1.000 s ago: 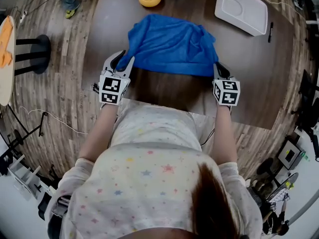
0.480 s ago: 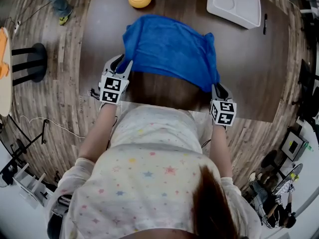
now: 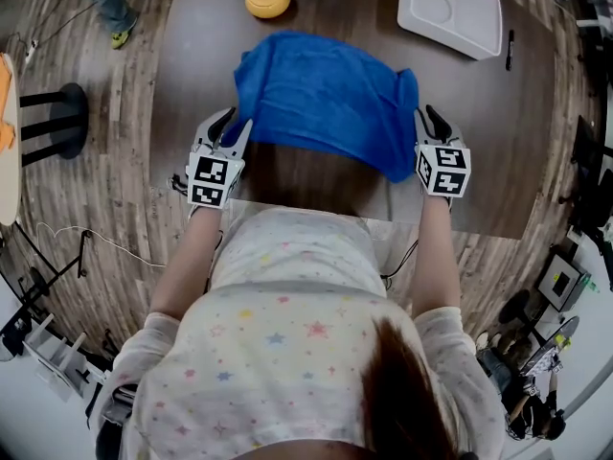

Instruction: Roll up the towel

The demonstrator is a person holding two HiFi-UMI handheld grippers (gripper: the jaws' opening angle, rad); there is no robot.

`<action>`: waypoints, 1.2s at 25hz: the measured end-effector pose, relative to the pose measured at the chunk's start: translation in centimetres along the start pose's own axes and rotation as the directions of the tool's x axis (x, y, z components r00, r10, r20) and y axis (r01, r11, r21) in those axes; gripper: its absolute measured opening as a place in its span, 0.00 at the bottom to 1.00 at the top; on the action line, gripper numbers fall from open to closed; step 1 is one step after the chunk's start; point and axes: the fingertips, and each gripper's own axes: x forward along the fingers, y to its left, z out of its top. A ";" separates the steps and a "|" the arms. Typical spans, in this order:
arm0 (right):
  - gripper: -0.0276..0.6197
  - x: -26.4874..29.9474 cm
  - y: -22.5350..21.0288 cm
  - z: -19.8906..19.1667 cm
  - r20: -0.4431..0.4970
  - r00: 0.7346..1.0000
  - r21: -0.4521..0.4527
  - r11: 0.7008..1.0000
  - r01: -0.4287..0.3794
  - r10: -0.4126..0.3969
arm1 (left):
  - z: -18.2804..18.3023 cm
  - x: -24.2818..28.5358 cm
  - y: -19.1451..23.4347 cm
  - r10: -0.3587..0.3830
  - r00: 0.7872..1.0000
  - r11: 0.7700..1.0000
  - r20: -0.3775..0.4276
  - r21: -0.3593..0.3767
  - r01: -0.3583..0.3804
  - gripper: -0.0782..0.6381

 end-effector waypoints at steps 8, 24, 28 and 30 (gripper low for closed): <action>0.27 7.2 -2.0 -0.9 -0.081 0.995 0.076 0.996 -0.055 0.062 | 0.8 0.1 0.1 0.020 1.000 1.000 -0.001 -0.007 -0.020 0.29; 0.21 1.6 -8.2 -5.5 -0.091 0.988 0.182 0.973 0.142 -0.127 | 1.1 0.7 -0.1 0.024 1.000 1.000 -0.008 -0.007 -0.024 0.29; 0.18 1.7 -8.4 -5.1 -0.074 0.992 0.197 0.973 0.119 -0.106 | 1.4 0.9 -0.4 0.025 1.000 1.000 -0.008 -0.006 -0.025 0.29; 0.17 3.0 -8.2 -5.6 -0.111 0.991 0.174 0.980 0.093 -0.074 | 1.4 1.0 -0.6 0.028 1.000 1.000 -0.009 -0.006 -0.028 0.29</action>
